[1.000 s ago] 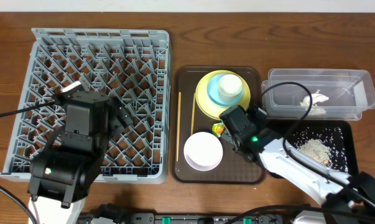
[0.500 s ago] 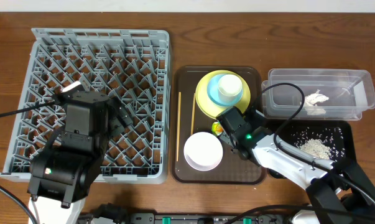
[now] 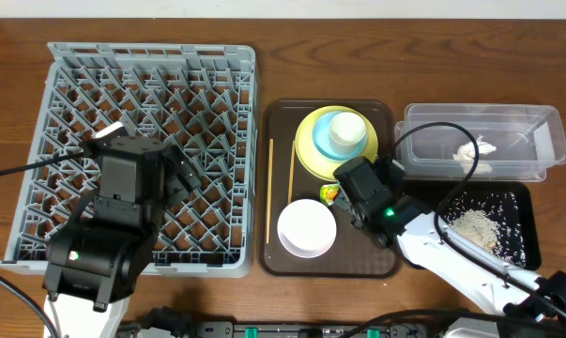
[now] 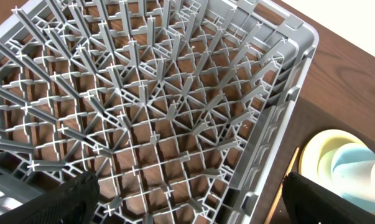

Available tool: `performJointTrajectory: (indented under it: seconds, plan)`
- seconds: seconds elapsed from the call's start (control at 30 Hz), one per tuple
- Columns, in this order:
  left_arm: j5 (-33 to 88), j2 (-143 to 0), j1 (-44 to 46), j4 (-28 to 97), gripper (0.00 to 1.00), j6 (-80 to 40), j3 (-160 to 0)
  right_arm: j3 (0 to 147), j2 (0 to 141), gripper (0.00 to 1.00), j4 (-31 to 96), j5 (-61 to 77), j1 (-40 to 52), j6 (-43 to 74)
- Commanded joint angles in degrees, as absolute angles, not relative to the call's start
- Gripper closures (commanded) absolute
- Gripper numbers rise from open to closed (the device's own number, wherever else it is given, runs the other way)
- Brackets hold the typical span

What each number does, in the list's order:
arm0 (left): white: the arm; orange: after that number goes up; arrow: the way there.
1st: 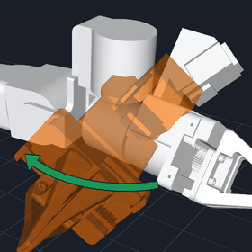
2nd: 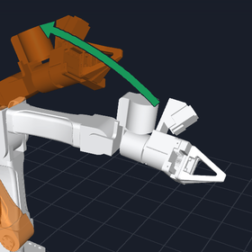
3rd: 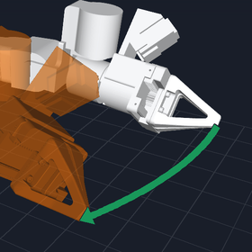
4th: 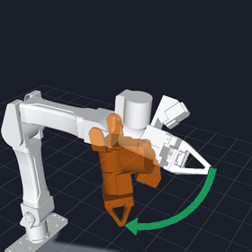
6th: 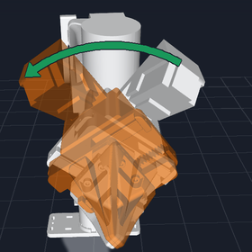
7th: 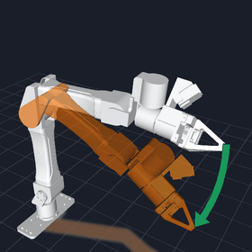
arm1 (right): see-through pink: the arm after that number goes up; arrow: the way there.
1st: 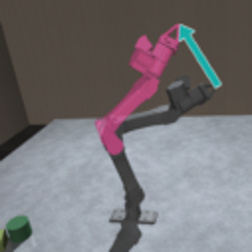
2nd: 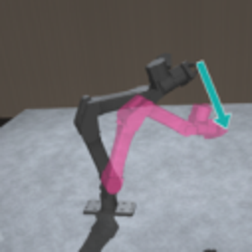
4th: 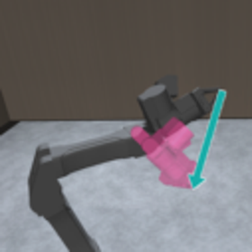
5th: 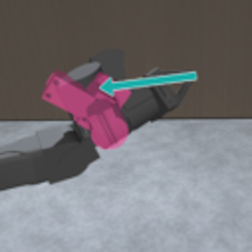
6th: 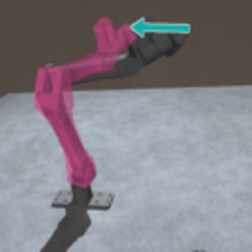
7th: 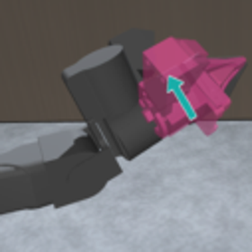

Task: Sort waste into correct bins and load items into the dishwasher
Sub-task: 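Reach the right gripper down to the yellow-green snack wrapper, then pinch the snack wrapper with the right gripper and lift it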

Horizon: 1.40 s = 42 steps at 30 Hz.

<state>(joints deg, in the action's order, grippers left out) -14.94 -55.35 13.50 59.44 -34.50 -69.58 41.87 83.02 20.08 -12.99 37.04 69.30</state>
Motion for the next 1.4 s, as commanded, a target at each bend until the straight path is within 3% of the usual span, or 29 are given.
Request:
performJointTrajectory:
  seconds: [0.0,0.33,0.73,0.87,1.17,1.37]
  plan:
    - [-15.00,-55.75,13.15,59.55,0.05,-34.33,-70.41,41.65,85.38,0.63,19.97,-13.91,37.95,70.30]
    - [-15.00,-55.86,13.15,59.55,0.05,-34.33,-70.41,41.65,96.36,0.62,14.26,-13.89,37.95,72.79]
    - [-15.00,-56.12,13.15,59.55,0.05,-34.33,-70.41,41.65,97.01,0.99,15.64,-13.43,37.93,72.58]
    - [-15.03,-56.12,13.15,59.55,0.05,-34.33,-70.41,41.67,96.57,0.99,16.38,-13.34,37.89,71.55]
    - [-15.00,-56.12,13.15,59.55,0.05,-34.33,-70.41,42.30,79.35,0.99,16.91,-13.80,37.28,51.53]
    - [-15.00,-56.12,13.15,59.55,0.05,-34.33,-70.41,42.30,64.58,0.99,21.76,-28.29,33.89,50.92]
